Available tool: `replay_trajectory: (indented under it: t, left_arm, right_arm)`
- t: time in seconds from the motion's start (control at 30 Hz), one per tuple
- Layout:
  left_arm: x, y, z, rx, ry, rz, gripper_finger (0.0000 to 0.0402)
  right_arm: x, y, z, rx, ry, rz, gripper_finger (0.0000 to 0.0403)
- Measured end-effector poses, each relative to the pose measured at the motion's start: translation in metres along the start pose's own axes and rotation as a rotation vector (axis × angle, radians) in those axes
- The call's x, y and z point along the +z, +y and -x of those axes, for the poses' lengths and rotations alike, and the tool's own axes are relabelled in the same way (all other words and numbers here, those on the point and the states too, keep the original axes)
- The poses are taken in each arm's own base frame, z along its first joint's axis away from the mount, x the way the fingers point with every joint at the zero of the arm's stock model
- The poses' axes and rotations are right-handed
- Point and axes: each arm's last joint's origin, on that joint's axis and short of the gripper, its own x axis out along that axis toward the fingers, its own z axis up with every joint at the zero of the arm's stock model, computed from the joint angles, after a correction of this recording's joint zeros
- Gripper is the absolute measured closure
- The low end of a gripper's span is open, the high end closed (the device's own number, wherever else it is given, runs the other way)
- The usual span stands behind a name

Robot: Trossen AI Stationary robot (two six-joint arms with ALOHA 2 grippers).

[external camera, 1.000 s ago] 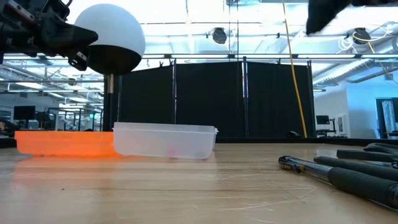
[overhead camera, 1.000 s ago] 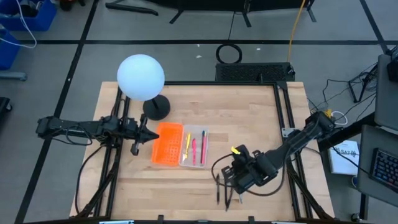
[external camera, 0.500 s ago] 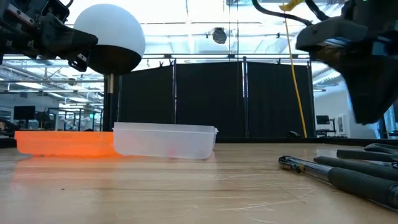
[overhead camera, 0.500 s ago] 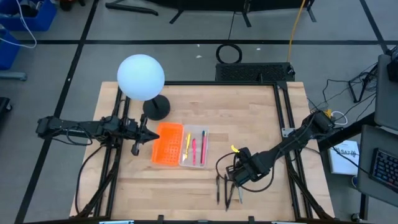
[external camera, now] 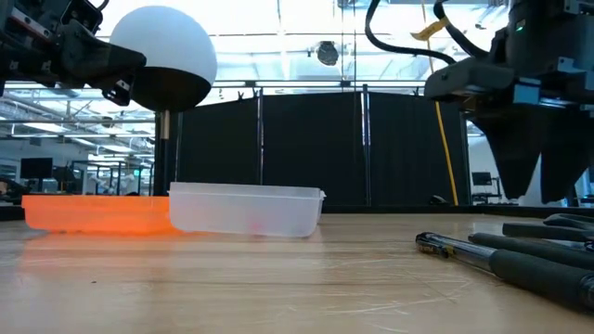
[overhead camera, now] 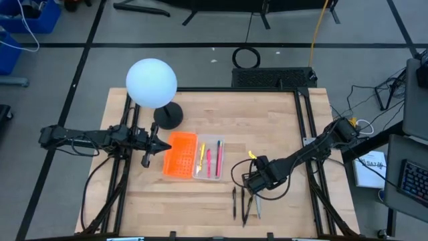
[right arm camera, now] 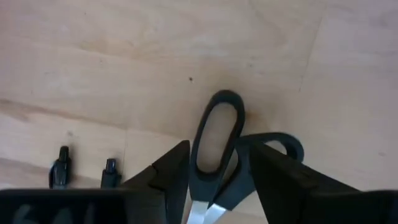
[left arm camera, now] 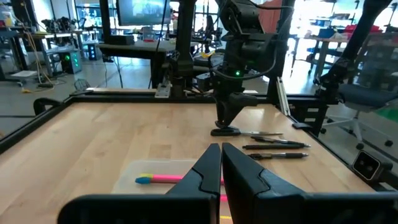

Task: Pick & place school supplies into a supply box
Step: Put the black scissors into the supply box

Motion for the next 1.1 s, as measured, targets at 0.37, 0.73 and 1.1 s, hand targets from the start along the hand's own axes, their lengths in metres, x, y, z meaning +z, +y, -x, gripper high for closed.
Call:
replay_trajectory:
  t: [0.37,0.73,1.1]
  left_arm:
    - [-0.001,0.000,0.000,0.000,0.008,0.002,0.0380]
    - [-0.001,0.000,0.000,0.000,0.008,0.003,0.0380]
    - [0.000,0.000,0.000,-0.001,0.006,0.001,0.0380]
  right_arm:
    - [-0.001,-0.005,0.000,-0.058,0.034,0.000,0.0261]
    - [-0.002,-0.001,-0.022,-0.142,0.042,0.032,0.0269]
    - [0.004,-0.005,-0.048,-0.154,0.102,0.121,0.0269]
